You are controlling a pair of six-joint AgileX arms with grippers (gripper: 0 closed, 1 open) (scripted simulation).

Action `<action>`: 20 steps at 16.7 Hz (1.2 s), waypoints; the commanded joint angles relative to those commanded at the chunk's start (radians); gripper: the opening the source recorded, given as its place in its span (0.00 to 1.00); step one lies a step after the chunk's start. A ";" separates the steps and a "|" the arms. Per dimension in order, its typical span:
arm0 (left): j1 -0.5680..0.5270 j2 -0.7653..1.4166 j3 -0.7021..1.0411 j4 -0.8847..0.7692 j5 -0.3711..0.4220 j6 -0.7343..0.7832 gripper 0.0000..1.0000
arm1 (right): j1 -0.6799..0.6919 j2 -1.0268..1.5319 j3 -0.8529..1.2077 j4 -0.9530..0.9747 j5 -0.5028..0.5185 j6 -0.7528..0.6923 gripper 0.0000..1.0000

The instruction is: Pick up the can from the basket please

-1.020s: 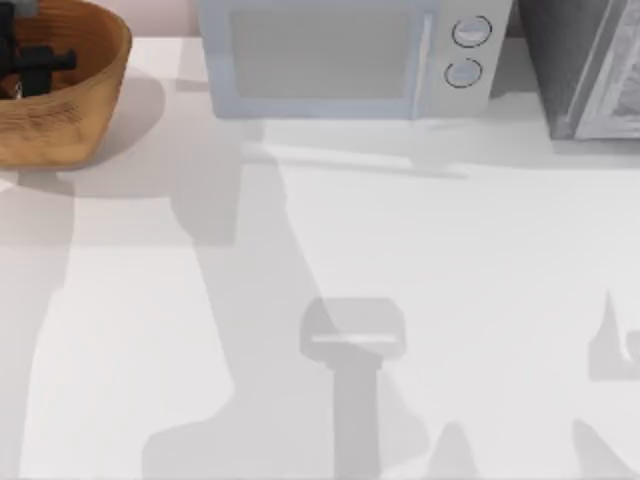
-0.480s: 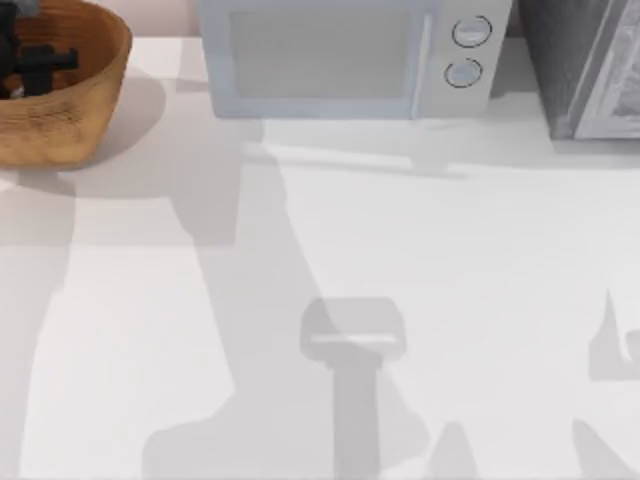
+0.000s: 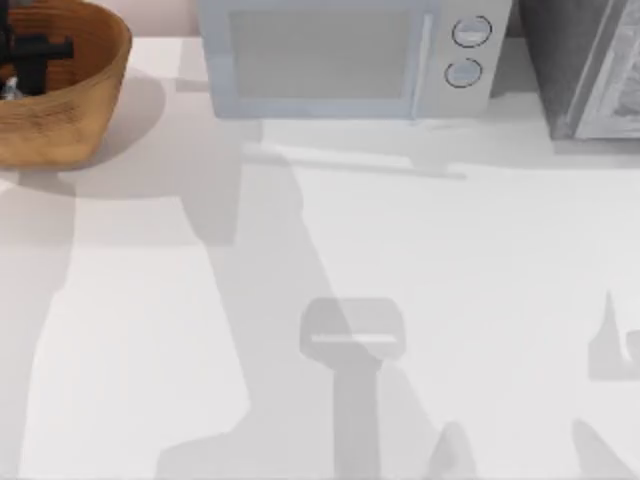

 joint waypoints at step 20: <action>-0.068 -1.236 -1.143 0.480 -0.077 -0.044 0.00 | 0.000 0.000 0.000 0.000 0.000 0.000 1.00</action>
